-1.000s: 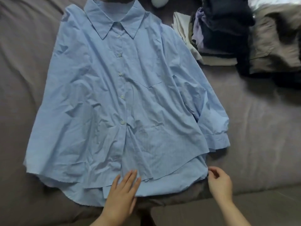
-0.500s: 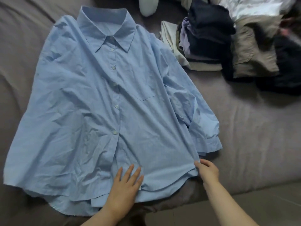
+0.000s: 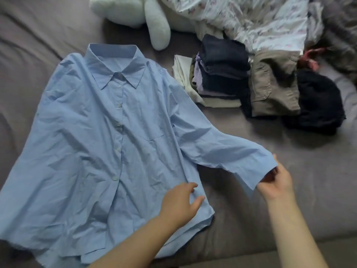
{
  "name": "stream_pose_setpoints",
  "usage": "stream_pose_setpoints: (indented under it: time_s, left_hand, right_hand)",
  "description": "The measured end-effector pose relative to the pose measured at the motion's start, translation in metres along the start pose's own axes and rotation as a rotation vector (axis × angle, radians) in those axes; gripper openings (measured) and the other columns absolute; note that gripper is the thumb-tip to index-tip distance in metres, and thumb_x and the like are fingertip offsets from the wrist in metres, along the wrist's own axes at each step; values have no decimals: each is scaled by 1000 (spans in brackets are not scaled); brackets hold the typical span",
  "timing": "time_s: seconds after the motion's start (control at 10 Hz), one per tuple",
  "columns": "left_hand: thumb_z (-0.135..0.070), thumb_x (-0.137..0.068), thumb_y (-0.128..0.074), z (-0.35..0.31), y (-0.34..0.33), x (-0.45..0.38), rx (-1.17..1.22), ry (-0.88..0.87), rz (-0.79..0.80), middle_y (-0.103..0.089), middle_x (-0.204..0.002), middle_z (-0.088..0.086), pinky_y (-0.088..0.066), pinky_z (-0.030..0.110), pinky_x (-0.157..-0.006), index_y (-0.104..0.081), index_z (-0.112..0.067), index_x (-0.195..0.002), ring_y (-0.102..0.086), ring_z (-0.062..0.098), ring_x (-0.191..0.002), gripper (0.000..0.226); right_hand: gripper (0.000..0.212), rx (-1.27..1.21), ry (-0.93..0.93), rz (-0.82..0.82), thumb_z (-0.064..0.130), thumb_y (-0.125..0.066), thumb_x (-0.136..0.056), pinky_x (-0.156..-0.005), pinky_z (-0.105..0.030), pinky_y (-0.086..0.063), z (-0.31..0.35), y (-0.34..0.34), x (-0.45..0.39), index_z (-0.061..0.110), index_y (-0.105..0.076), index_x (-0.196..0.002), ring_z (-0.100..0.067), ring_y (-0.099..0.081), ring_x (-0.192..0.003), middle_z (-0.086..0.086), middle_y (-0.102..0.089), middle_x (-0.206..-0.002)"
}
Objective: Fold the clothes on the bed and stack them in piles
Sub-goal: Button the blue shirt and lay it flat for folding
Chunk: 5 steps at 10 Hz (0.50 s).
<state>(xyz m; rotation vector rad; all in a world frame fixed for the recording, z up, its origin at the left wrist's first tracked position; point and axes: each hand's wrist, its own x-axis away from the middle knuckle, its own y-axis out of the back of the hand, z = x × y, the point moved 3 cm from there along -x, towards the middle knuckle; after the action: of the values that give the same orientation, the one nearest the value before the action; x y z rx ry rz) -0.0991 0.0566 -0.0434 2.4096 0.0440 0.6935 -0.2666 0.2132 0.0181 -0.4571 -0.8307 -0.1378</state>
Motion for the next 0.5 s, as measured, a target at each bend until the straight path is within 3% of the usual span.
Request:
stream_pose_setpoints:
  time_s: [0.1, 0.2, 0.3, 0.4, 0.5]
  left_hand:
    - [-58, -78, -67, -74, -13, -24, 369, 73, 62, -49, -138, -7, -39, 26, -105, -32, -30, -146, -48, 7, -123, 82]
    - [-78, -48, -72, -122, -45, -39, 990, 384, 229, -34, -150, -2, -39, 37, -108, -11, -32, -152, -39, 15, -133, 129]
    - [-75, -60, -70, -141, -87, -58, 1622, 747, 251, -39, -148, 10, -51, 42, -91, -15, -19, -152, -46, 28, -130, 121]
    - [-39, -81, -73, -143, -114, -73, 1670, 791, 107, -65, -115, 14, -58, 39, -76, -48, -3, -134, -67, 30, -102, 70]
    - [-12, -92, -59, -149, -122, -84, 1549, 691, 99, -70, -98, 11, -55, 39, -85, -61, -2, -116, -68, 28, -95, 26]
  right_hand:
    - [28, -54, 19, -8, 15, -70, -60, -69, -32, -59, 44, 13, 15, 16, -60, -87, -14, -70, -60, 0, -70, -62]
    - [98, -74, -51, -76, 3, -89, -16, -97, -40, -47, 47, 47, 5, 5, -63, -111, -23, -72, -81, -12, -74, -84]
    - [109, 32, -77, -87, 7, -93, 0, -70, -30, -58, 38, 71, -4, -3, -67, -105, -22, -71, -77, -16, -73, -87]
    - [40, 250, -12, -243, 6, -70, -81, -64, -32, -58, 37, 87, 6, 1, -58, -120, -27, -69, -79, -17, -71, -93]
    - [51, 389, 96, -320, 45, -78, -73, -88, -42, -52, 40, 110, -3, 6, -69, -106, -29, -68, -92, -15, -72, -97]
